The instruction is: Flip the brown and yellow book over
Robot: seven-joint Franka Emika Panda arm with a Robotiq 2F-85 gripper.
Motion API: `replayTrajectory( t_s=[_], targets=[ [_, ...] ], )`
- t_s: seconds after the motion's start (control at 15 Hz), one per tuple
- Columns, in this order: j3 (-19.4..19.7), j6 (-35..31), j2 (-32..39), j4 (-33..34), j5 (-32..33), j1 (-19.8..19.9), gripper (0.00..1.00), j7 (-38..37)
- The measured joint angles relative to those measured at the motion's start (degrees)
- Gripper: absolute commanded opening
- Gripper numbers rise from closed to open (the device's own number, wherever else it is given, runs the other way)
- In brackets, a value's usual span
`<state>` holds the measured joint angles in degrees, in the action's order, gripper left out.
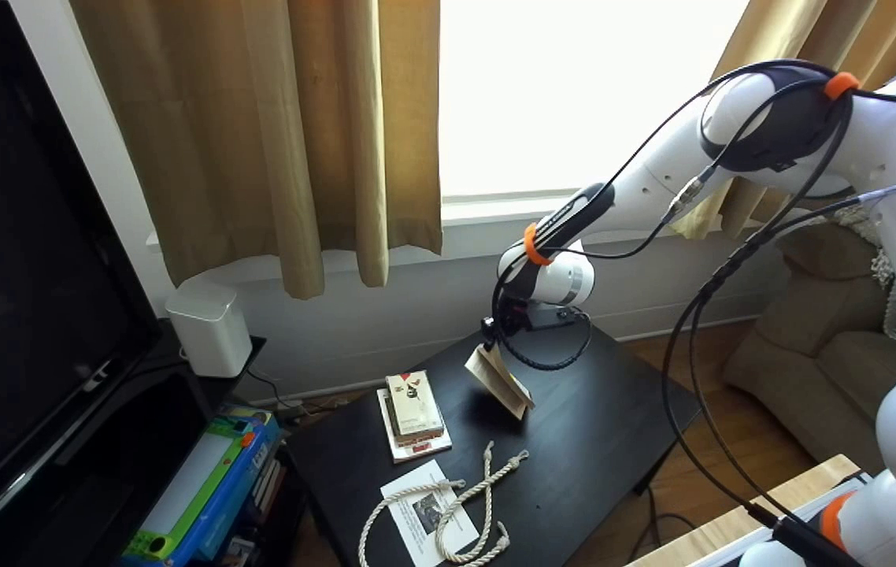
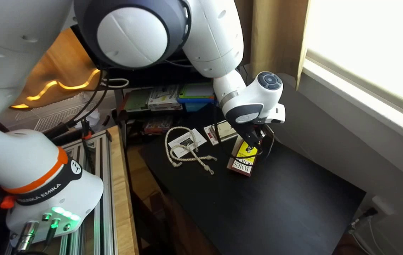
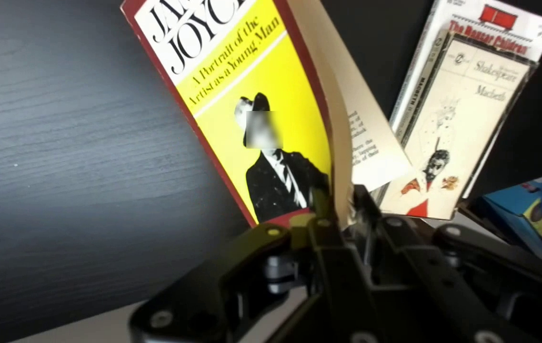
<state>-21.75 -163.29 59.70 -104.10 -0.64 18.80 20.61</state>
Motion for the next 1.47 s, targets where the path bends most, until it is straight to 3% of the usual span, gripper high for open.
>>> replayTrajectory(
  t_s=[0.2, 0.27, 0.33, 0.47, 0.53, 0.93, 1.2, 1.47],
  targets=[
    [-7.54, 0.02, 0.18, -3.18, -0.22, 9.67, 0.04, 8.45],
    [-9.26, 0.20, 0.25, -4.12, -0.23, 12.21, 0.14, 10.42],
    [-10.26, 0.63, 0.31, -4.86, -0.23, 14.04, 0.14, 11.62],
    [-11.02, 0.86, 0.43, -5.70, -0.23, 15.86, 0.14, 12.78],
    [-11.11, 0.86, 0.52, -5.79, -0.23, 16.01, 0.04, 12.97],
    [-13.37, 2.28, 0.98, -5.46, -0.32, 17.26, 0.04, 14.99],
    [-18.53, 8.97, 3.30, -4.82, -2.49, 23.63, 0.04, 22.31],
    [-19.51, 18.13, 6.92, -1.82, -6.51, 27.64, 0.04, 29.32]
  ],
)
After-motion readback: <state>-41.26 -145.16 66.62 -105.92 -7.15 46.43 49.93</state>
